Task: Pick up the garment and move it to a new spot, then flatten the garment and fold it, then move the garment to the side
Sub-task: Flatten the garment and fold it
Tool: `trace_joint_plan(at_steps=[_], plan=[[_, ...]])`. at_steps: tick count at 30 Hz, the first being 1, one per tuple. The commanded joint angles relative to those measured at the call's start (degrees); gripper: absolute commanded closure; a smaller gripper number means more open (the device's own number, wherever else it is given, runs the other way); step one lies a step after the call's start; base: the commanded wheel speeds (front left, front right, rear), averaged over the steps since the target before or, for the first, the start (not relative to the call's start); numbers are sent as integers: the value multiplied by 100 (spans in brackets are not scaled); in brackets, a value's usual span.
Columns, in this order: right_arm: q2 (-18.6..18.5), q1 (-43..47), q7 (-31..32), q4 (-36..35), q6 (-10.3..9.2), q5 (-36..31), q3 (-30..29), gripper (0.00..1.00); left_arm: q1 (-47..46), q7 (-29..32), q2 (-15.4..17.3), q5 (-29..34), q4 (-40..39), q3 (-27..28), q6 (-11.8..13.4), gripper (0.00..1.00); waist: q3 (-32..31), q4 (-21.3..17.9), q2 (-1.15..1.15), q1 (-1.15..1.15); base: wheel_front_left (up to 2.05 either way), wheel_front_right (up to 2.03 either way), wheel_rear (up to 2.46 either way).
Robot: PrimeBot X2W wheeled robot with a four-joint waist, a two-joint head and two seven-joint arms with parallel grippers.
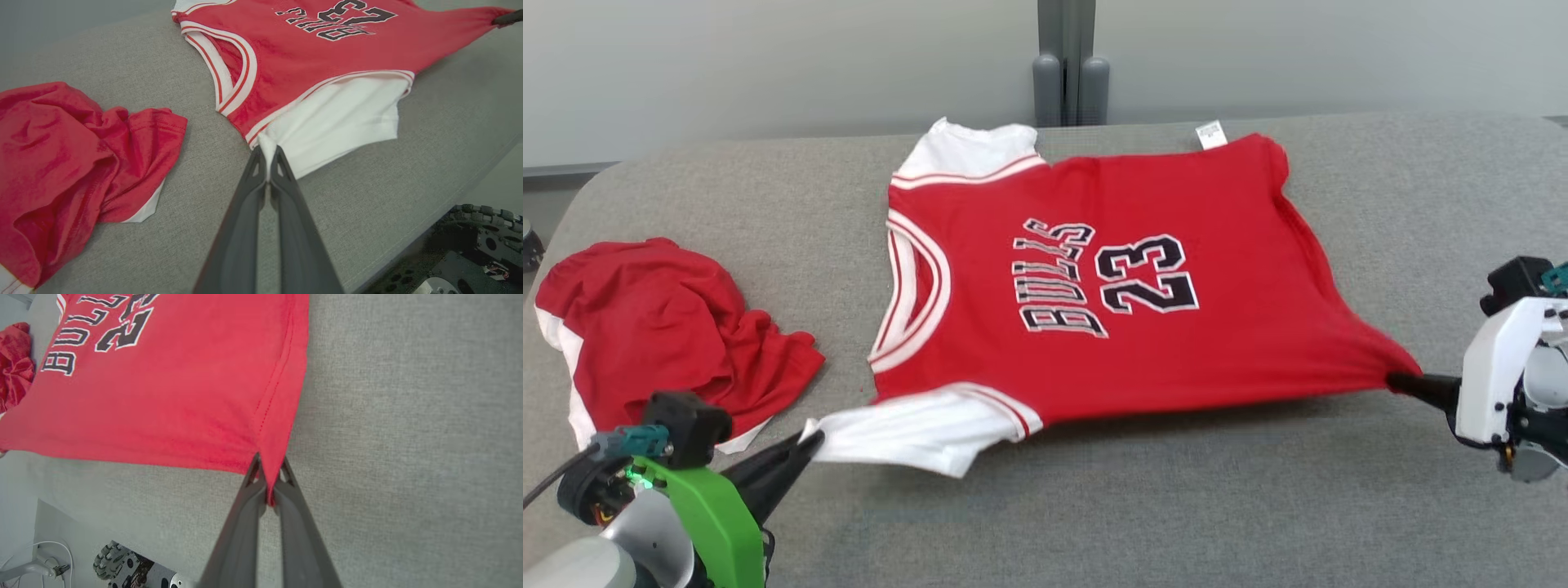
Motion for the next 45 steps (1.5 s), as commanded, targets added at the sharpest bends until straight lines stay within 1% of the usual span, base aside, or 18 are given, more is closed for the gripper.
trace_joint_plan(at_steps=[1,4,7,10,12,18,28,37,45], plan=[[-132,131,123,-81,-9,55,13,100,150,72,162,-35,-151,-5,82,100,-54,-48,0,1,0,0,0],[-299,334,462,-325,-9,212,48,100,287,227,372,-66,-573,-45,217,100,-60,-55,0,1,0,0,0],[-419,413,720,-554,-9,274,59,100,359,351,497,-116,-855,-58,309,100,-41,-59,0,1,0,0,0],[-413,382,859,-688,-9,251,9,100,323,432,571,12,-988,-90,383,100,13,-65,0,1,0,0,0],[-370,311,931,-697,-9,173,-16,100,248,479,562,94,-995,-122,397,100,61,-60,0,1,0,0,0],[-189,10,1087,-459,-8,-90,-191,100,-71,510,372,349,-780,-120,421,100,278,0,0,1,0,0,0],[285,-566,1290,53,-8,-643,-558,100,-762,553,-90,746,-109,-162,187,100,747,63,0,1,0,0,0],[793,-1012,1359,498,-8,-1189,-907,100,-1552,543,-571,1240,692,-252,-12,100,1073,13,0,1,0,0,0],[1041,-1213,1391,570,-8,-1549,-1146,100,-2013,469,-917,1392,1291,-291,-160,100,1281,-22,0,1,0,0,0]])
